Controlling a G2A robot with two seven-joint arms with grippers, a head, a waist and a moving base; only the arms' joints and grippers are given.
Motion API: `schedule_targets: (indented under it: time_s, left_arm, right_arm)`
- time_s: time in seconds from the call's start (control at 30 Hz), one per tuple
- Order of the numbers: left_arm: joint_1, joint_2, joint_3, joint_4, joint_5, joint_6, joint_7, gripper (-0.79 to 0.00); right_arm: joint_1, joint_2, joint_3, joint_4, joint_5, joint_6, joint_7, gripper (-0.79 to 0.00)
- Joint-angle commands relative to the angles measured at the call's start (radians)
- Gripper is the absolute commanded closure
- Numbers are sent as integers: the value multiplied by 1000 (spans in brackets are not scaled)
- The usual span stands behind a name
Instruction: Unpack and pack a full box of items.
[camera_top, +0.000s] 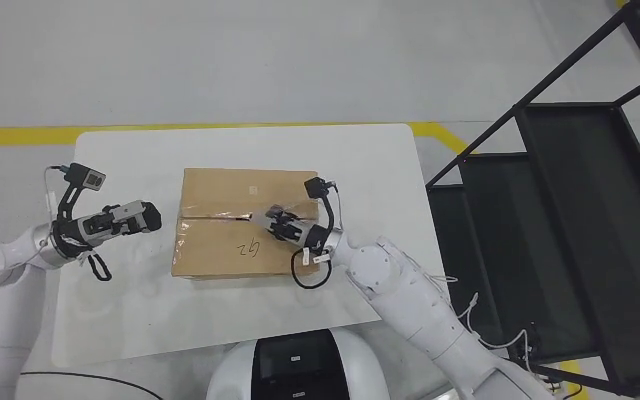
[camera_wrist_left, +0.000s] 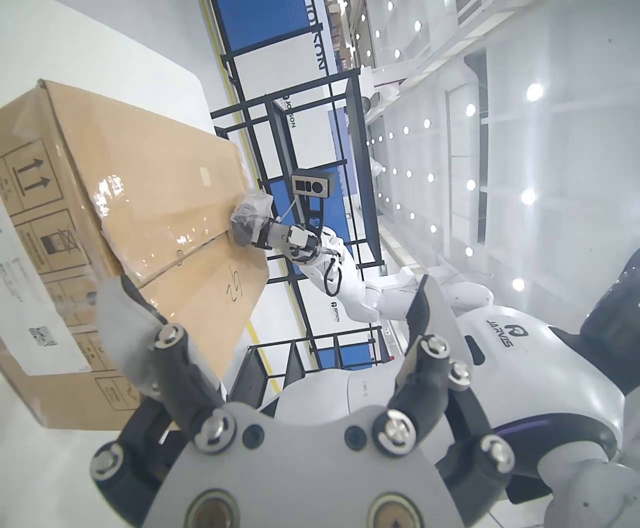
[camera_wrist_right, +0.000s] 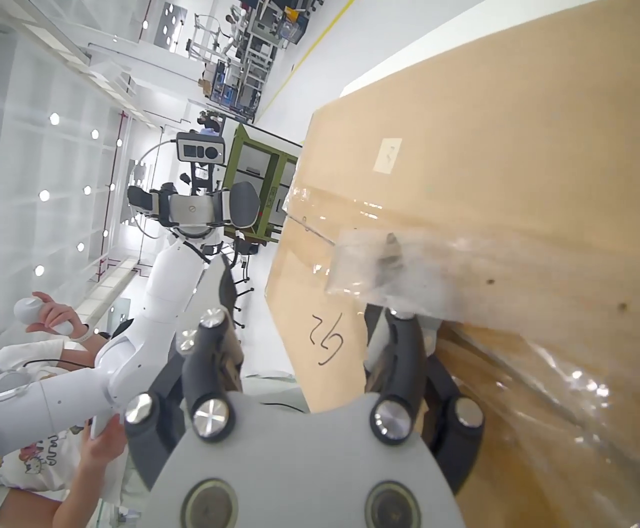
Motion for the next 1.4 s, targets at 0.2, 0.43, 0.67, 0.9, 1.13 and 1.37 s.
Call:
schedule_targets:
  time_s: [0.2, 0.43, 0.67, 0.9, 1.13, 1.37]
  left_arm:
    - [16, 3, -6, -16, -7, -4, -2, -785]
    - [14, 4, 1, -18, -21, -10, 4, -785]
    - [13, 5, 18, -29, -22, -10, 5, -785]
    - [6, 4, 42, -21, -19, -12, 7, -785]
    - [-7, 4, 55, -6, -24, -14, 8, -785]
    - [-6, 4, 64, -4, -24, -22, 16, -785]
  right_arm:
    - [-28, 8, 4, -28, -69, -57, -5, -785]
    - [-128, 34, 63, -141, -133, -139, -13, -785]
    - [-198, 50, 108, -227, -181, -206, -47, -785]
    - [-228, 62, 150, -250, -205, -193, -49, -785]
    - [-258, 80, 194, -323, -308, -266, -42, -785]
    - [-273, 83, 144, -378, -445, -324, -63, -785]
